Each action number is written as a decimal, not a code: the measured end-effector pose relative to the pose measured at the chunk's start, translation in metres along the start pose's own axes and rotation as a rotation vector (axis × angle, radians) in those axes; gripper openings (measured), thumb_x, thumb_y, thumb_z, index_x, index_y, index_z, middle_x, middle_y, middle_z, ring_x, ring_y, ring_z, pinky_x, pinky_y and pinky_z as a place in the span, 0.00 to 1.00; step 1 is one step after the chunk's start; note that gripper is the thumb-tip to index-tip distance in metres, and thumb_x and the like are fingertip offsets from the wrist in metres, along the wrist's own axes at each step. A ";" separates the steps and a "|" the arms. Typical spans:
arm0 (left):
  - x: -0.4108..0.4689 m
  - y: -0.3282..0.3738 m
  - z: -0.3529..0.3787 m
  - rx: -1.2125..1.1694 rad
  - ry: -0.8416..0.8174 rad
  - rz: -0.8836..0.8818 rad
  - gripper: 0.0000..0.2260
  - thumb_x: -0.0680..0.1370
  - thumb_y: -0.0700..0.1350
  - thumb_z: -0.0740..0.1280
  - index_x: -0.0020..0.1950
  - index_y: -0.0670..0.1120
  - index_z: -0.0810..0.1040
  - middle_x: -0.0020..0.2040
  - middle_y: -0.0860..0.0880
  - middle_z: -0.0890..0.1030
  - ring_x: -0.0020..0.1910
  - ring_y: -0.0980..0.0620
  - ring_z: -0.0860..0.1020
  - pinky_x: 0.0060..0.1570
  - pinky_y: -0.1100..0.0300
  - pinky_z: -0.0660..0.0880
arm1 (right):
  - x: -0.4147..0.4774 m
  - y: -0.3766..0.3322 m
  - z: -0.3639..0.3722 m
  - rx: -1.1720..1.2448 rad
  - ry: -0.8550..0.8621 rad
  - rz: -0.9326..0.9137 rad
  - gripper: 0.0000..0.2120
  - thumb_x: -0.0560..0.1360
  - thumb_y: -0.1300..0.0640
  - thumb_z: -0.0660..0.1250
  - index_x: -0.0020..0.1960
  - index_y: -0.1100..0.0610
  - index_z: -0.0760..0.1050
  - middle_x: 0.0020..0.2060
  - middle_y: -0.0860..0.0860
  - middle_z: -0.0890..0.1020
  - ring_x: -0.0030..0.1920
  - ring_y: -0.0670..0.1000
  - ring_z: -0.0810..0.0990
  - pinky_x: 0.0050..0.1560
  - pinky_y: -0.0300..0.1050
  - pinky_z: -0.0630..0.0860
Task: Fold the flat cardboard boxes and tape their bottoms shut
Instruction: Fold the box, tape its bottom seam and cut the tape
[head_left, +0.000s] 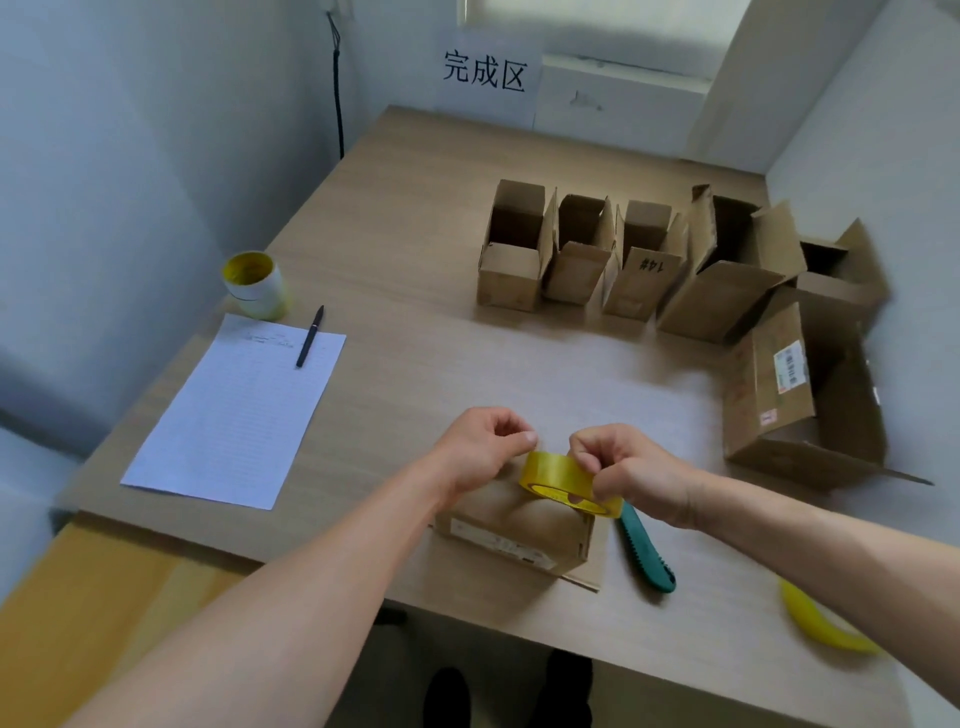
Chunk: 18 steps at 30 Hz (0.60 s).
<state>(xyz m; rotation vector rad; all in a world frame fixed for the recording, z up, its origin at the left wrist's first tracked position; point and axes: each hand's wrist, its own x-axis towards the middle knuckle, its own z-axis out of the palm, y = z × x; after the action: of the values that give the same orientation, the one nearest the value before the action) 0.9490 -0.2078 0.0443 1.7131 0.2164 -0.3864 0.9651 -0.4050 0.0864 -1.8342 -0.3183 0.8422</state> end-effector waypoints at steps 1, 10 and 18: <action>0.000 0.000 0.000 -0.013 -0.012 -0.018 0.03 0.78 0.41 0.70 0.50 0.47 0.81 0.48 0.44 0.82 0.46 0.51 0.75 0.49 0.59 0.72 | 0.000 -0.001 0.000 0.000 -0.006 0.002 0.10 0.54 0.67 0.60 0.30 0.56 0.63 0.29 0.54 0.63 0.29 0.47 0.63 0.28 0.36 0.63; -0.002 0.006 -0.001 0.044 -0.091 -0.007 0.06 0.79 0.39 0.66 0.44 0.45 0.81 0.48 0.40 0.82 0.46 0.50 0.74 0.50 0.58 0.69 | 0.003 0.001 -0.002 0.030 -0.036 -0.005 0.10 0.54 0.68 0.61 0.30 0.55 0.64 0.31 0.58 0.64 0.31 0.50 0.62 0.29 0.38 0.62; -0.001 -0.005 0.000 -0.006 0.066 0.011 0.07 0.74 0.46 0.65 0.36 0.48 0.75 0.35 0.47 0.76 0.38 0.52 0.70 0.43 0.56 0.67 | 0.003 0.003 0.002 -0.090 0.044 -0.067 0.17 0.57 0.59 0.72 0.40 0.49 0.68 0.35 0.52 0.71 0.36 0.50 0.70 0.35 0.44 0.67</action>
<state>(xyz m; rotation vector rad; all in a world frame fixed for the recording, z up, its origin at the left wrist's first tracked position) 0.9461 -0.2072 0.0407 1.7214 0.2554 -0.3212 0.9656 -0.4030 0.0824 -1.9115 -0.3932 0.7510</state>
